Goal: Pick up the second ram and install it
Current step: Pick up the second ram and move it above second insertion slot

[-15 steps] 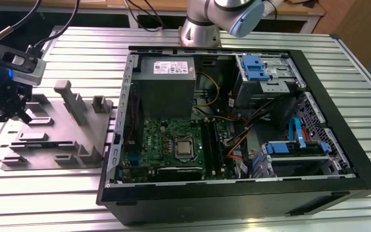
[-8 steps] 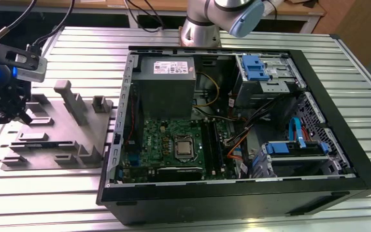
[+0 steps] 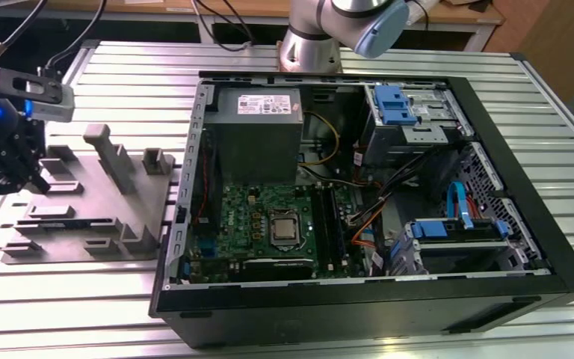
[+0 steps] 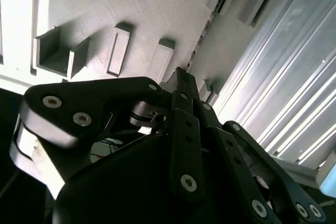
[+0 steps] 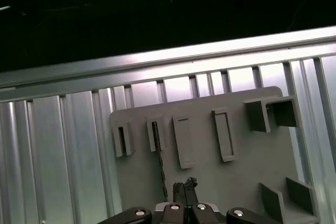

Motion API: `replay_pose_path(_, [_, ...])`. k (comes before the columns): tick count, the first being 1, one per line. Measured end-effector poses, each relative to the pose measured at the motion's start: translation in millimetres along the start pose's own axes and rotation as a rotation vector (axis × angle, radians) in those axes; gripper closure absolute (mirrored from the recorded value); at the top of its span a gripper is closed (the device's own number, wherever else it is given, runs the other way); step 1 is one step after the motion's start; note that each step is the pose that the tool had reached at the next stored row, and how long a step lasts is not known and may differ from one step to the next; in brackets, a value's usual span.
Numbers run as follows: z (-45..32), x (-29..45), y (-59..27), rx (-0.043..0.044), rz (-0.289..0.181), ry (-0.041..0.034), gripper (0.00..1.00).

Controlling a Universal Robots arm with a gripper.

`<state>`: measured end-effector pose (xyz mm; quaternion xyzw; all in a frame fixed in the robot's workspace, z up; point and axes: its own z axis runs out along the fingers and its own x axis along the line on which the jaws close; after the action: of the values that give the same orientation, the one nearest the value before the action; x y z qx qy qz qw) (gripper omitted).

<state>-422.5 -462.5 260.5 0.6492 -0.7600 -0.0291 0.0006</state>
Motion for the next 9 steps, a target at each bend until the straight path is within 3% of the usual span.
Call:
replay_pose_path(3, [0.3,0.1,0.0,-0.0016,-0.039,0.0020,0.90])
replay_pose_path(7, [0.5,0.0,0.0,-0.0015,-0.040,0.0023,0.90])
replay_pose_path(9, [1.0,0.0,0.0,-0.0007,-0.040,0.0075,0.90])
